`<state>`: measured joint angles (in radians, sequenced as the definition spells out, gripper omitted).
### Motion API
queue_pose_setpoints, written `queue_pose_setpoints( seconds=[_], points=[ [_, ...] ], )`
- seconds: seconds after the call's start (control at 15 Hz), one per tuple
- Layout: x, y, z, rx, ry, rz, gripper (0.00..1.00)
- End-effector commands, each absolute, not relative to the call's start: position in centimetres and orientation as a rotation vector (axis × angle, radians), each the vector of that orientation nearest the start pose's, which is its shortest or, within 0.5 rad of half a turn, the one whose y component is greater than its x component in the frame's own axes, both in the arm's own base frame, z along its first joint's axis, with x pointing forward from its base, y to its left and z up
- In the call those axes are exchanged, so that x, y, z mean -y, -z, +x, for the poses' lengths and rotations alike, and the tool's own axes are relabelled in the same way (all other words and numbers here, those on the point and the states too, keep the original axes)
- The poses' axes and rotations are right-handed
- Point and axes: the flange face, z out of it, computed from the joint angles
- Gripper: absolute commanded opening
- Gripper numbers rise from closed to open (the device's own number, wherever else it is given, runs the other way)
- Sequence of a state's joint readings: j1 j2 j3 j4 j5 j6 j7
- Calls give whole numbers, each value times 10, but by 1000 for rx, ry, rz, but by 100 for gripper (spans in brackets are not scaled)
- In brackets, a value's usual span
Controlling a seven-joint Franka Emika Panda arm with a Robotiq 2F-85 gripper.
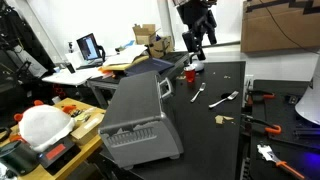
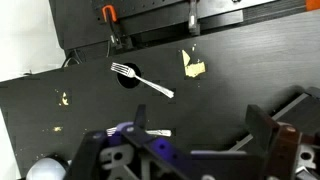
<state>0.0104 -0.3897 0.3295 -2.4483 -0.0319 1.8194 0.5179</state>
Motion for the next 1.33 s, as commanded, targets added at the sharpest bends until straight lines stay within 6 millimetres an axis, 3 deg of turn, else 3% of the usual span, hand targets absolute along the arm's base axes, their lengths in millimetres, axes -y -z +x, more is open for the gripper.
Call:
queue_pose_setpoints(
  seconds=[0.0,0.33,0.47,0.67,0.93,1.27],
  points=[
    [-131,-417,374,-345,-299,-3355,100],
    [-131,-417,374,-345,-299,-3355,100],
    [-140,-414,382,-339,-324,-3331,100],
    [-126,-406,402,-335,-354,-3309,100],
    [-79,-379,441,-317,-410,-3248,100],
    [-5,-317,486,-266,-436,-3116,100]
  ],
)
